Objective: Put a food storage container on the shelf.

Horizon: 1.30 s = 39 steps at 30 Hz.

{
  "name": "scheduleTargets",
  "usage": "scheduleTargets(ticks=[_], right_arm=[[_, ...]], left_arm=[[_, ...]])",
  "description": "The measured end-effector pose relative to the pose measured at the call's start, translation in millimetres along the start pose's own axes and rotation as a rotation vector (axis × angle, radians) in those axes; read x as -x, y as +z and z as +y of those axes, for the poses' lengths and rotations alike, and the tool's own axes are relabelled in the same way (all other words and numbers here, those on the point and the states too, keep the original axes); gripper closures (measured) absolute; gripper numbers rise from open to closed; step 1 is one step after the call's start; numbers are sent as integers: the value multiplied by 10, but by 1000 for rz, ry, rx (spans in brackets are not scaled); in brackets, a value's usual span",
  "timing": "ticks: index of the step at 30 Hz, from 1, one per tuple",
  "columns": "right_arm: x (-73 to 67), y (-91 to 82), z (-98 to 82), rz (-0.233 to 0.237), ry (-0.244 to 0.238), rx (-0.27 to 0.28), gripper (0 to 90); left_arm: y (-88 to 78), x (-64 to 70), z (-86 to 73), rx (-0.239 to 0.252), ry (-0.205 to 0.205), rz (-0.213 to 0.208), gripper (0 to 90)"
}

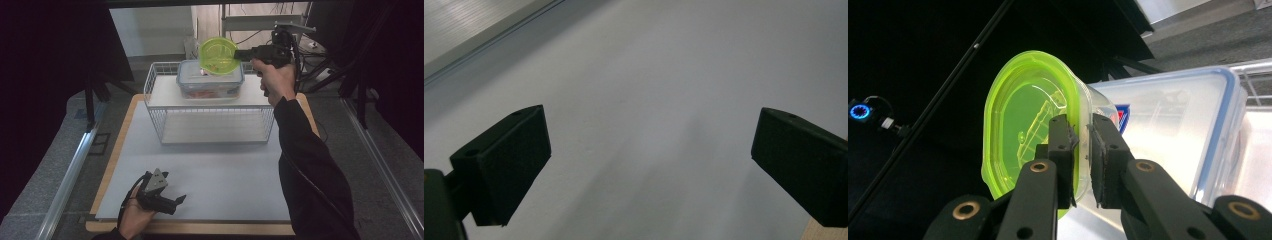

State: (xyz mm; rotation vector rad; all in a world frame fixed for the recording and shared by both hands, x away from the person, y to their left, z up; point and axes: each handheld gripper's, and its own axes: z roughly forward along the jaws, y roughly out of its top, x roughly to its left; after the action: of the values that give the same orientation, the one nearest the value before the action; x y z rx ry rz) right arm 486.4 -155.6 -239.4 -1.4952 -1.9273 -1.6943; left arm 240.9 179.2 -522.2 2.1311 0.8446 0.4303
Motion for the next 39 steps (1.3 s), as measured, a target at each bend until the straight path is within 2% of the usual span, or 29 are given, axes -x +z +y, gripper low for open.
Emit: scheduleTargets(ticks=[11,26,31,39], right_arm=[[17,173,161,-42,40,18,809],[26,393,171,-92,78,-49,808],[36,425,193,-102,107,-50,803],[47,459,220,-109,120,-48,764]], left_arm=[[3,3,-1,-1,4,-7,23],[7,10,-1,-3,9,-11,23],[9,14,-1,-4,10,-11,23],[11,22,2,-3,14,-13,23]])
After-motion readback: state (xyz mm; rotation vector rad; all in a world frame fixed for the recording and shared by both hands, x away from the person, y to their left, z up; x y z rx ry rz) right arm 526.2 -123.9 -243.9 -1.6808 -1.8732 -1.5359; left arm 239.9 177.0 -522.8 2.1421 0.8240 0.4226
